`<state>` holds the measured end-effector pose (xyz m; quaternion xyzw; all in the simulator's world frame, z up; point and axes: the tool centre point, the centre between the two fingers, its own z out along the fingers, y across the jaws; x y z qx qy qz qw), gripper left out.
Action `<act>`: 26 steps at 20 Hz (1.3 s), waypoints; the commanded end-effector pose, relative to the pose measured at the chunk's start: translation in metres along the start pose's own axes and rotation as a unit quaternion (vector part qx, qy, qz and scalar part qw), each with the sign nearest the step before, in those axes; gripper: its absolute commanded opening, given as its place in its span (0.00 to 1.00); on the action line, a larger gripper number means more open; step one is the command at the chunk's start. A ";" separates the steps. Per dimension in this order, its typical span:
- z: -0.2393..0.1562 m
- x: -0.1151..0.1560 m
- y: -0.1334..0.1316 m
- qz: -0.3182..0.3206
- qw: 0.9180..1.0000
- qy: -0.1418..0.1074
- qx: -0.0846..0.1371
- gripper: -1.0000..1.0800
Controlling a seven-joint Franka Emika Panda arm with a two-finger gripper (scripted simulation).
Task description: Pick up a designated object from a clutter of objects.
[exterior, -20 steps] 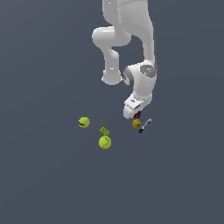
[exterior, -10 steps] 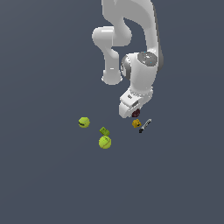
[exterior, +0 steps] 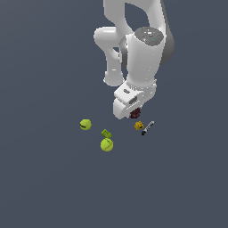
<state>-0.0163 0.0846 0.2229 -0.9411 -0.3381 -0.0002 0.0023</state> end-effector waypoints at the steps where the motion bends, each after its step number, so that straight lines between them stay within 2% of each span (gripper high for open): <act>1: -0.022 0.005 0.016 0.000 1.000 0.000 0.000 0.00; 15: -0.114 0.032 0.086 0.001 1.000 -0.001 -0.001 0.00; 26: -0.150 0.044 0.113 0.001 1.000 -0.001 -0.002 0.00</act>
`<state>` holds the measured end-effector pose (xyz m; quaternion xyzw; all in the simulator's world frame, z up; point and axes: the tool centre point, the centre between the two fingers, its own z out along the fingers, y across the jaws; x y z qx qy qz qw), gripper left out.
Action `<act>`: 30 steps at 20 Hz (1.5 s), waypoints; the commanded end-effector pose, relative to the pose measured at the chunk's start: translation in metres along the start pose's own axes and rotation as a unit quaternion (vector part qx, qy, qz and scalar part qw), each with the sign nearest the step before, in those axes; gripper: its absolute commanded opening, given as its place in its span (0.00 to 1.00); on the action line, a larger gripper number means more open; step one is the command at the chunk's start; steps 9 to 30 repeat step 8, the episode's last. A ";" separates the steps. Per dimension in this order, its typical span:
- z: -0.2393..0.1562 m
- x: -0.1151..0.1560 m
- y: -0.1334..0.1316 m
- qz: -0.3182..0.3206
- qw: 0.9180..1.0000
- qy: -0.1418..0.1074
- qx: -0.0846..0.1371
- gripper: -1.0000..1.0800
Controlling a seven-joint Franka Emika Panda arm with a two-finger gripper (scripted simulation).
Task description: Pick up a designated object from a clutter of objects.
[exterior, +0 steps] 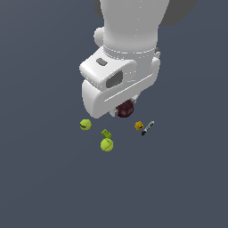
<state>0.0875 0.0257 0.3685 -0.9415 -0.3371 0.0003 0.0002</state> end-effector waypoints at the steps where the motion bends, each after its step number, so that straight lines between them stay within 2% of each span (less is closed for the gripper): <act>1: -0.005 0.002 0.004 0.000 1.000 0.000 0.000 0.00; 30: -0.010 0.004 0.008 0.000 1.000 0.000 0.000 0.00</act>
